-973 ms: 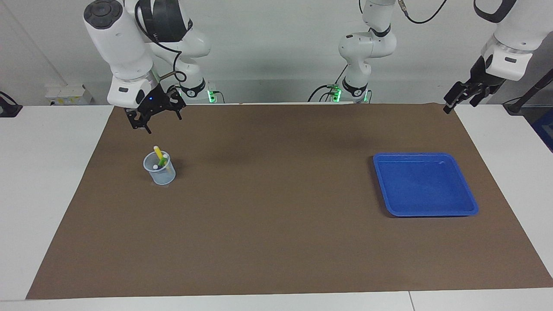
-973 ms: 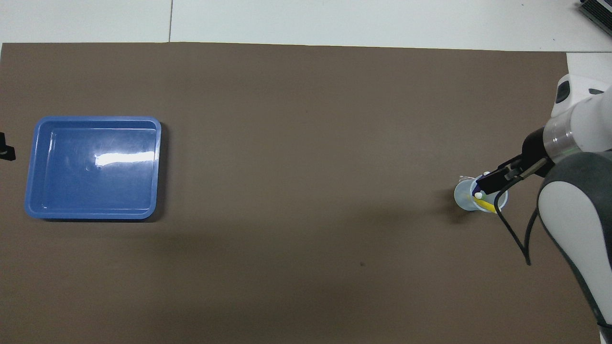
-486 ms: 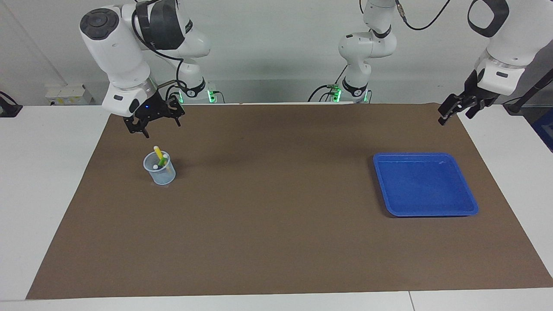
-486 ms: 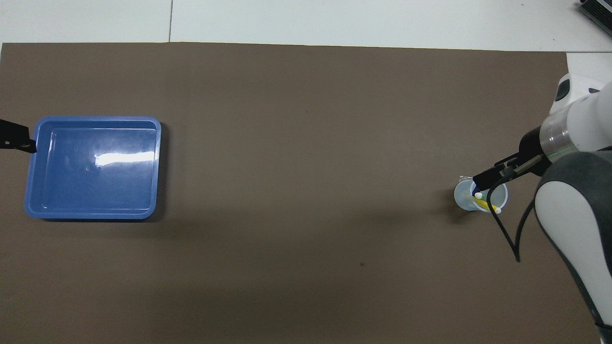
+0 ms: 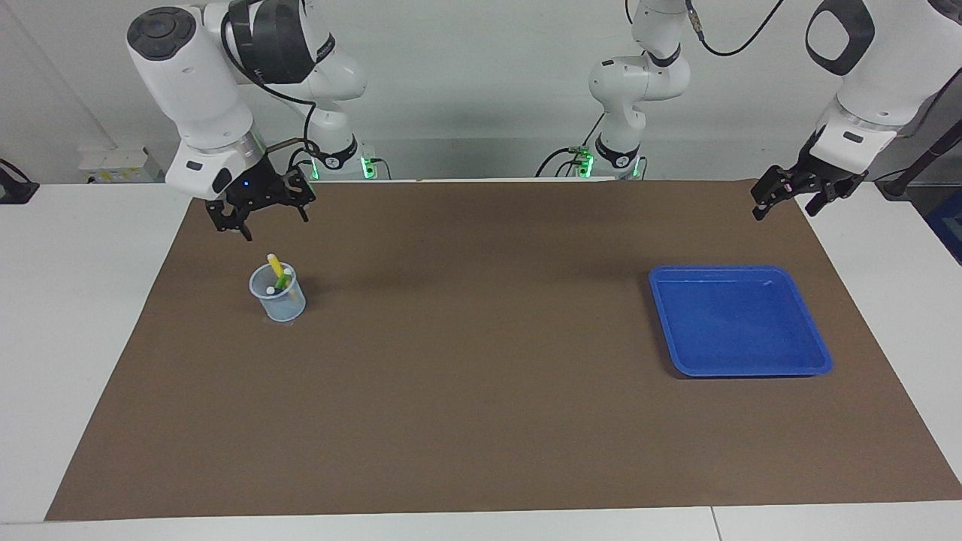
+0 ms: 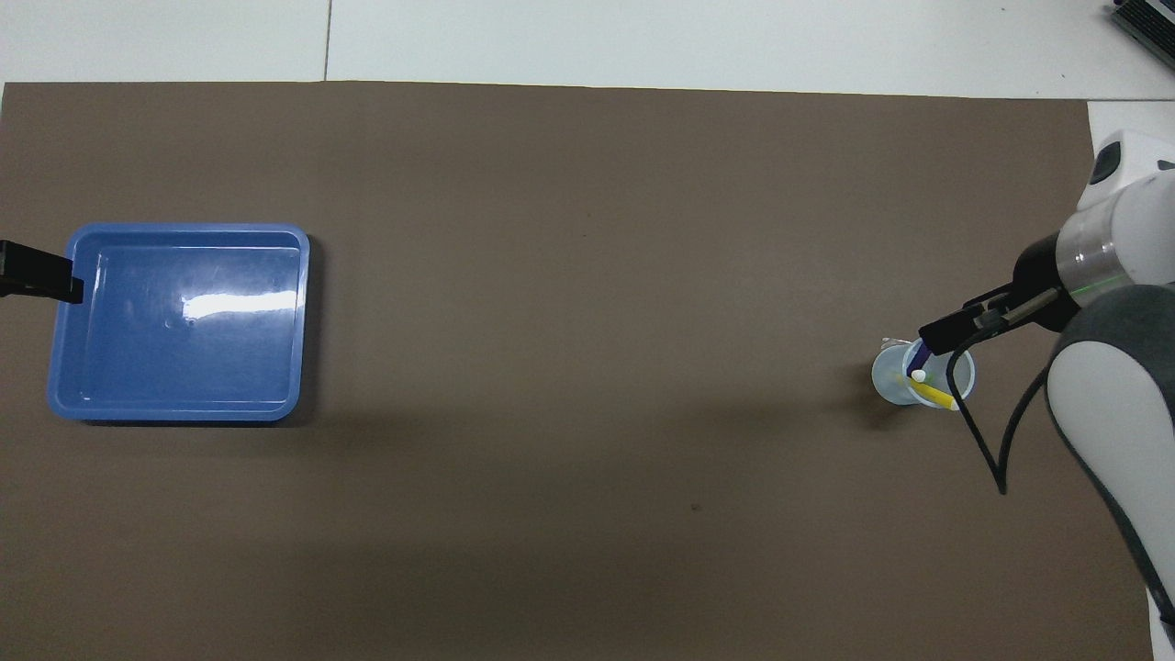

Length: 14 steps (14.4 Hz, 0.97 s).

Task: Transfer and insert pens with both arms

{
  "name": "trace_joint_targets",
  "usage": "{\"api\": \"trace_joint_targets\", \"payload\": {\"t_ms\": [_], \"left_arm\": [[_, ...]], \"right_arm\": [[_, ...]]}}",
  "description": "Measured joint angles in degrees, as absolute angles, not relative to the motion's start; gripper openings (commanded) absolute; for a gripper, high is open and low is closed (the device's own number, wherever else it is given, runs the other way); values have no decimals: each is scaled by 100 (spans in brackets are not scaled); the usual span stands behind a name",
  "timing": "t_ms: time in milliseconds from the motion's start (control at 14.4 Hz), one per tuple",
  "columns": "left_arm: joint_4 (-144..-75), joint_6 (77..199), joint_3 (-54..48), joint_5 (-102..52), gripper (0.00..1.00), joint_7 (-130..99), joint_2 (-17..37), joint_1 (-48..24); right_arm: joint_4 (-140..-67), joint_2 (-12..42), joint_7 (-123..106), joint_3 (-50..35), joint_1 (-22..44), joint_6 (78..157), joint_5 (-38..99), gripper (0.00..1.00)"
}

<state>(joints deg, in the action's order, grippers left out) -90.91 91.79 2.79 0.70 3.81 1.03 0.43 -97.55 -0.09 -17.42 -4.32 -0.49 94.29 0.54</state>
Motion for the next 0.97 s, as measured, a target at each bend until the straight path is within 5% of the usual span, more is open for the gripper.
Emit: {"api": "trace_joint_targets", "payload": {"t_ms": [973], "left_arm": [[-9210,9359,295,-109,100,312,103,-89]], "right_arm": [[-9624,-4,-1260,-422,-48,9430,59,100]]}}
